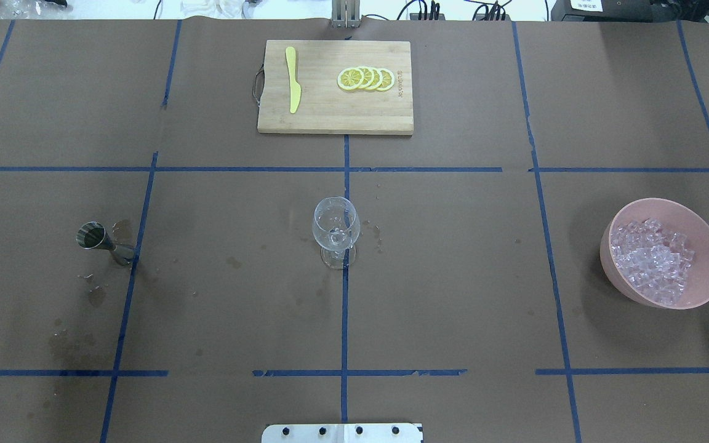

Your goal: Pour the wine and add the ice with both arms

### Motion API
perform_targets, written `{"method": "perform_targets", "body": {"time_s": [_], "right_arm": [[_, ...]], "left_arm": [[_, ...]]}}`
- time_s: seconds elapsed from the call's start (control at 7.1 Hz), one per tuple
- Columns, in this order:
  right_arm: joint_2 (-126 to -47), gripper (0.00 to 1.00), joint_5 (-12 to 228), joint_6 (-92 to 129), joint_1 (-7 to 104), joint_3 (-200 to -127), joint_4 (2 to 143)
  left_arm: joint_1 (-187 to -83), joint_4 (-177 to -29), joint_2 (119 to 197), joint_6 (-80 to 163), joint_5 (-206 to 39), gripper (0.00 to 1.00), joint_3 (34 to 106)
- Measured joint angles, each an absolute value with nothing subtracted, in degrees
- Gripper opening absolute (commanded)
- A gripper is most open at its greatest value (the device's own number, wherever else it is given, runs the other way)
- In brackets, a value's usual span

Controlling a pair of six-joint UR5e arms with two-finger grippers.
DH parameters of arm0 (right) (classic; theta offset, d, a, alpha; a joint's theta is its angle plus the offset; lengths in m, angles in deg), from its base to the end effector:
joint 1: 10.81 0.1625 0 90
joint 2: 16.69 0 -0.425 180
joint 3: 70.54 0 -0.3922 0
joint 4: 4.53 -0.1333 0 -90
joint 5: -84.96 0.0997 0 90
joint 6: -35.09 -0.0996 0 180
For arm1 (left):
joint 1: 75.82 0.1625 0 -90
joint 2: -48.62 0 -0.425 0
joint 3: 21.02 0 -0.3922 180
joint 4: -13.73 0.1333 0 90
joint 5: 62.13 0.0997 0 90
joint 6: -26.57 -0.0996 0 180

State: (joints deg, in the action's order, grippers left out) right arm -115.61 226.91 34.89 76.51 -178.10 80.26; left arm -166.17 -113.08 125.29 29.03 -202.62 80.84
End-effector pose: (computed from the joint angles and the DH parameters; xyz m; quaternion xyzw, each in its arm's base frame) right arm 0.0345 -0.4354 0.5592 0.0974 -0.4374 -0.0721 0.8911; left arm -0.0590 -0.4117 0.5801 0.2670 0.4114 0.1083 0.8647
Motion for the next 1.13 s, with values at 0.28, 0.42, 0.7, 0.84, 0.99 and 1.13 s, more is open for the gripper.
{"method": "perform_targets", "body": {"time_s": [0.28, 0.42, 0.7, 0.84, 0.99, 1.13], "right_arm": [[-115.1, 1.0, 226.6, 33.9, 76.5, -177.1, 77.7], [-115.0, 1.0, 226.4, 33.8, 76.5, -176.0, 76.3], [-114.7, 1.0, 226.4, 33.6, 76.6, -174.9, 75.3], [-114.5, 1.0, 226.2, 33.5, 76.6, -174.7, 75.2], [-114.4, 1.0, 226.1, 33.4, 76.6, -174.6, 75.2], [-114.4, 1.0, 226.0, 33.0, 76.6, -174.6, 75.2]], "left_arm": [[-166.2, -127.8, 126.5, 29.9, -204.7, 1.0, 76.9], [-166.0, -134.2, 128.6, 33.4, -204.9, 1.0, 74.9], [-163.7, -143.2, 131.7, 44.4, -202.8, 1.0, 74.6], [-158.9, -146.1, 132.6, 49.9, -196.9, 1.0, 76.4], [-151.4, -147.3, 133.3, 56.9, -187.9, 1.0, 78.9], [-143.8, -147.7, 133.7, 63.1, -178.4, 1.0, 81.1]]}}
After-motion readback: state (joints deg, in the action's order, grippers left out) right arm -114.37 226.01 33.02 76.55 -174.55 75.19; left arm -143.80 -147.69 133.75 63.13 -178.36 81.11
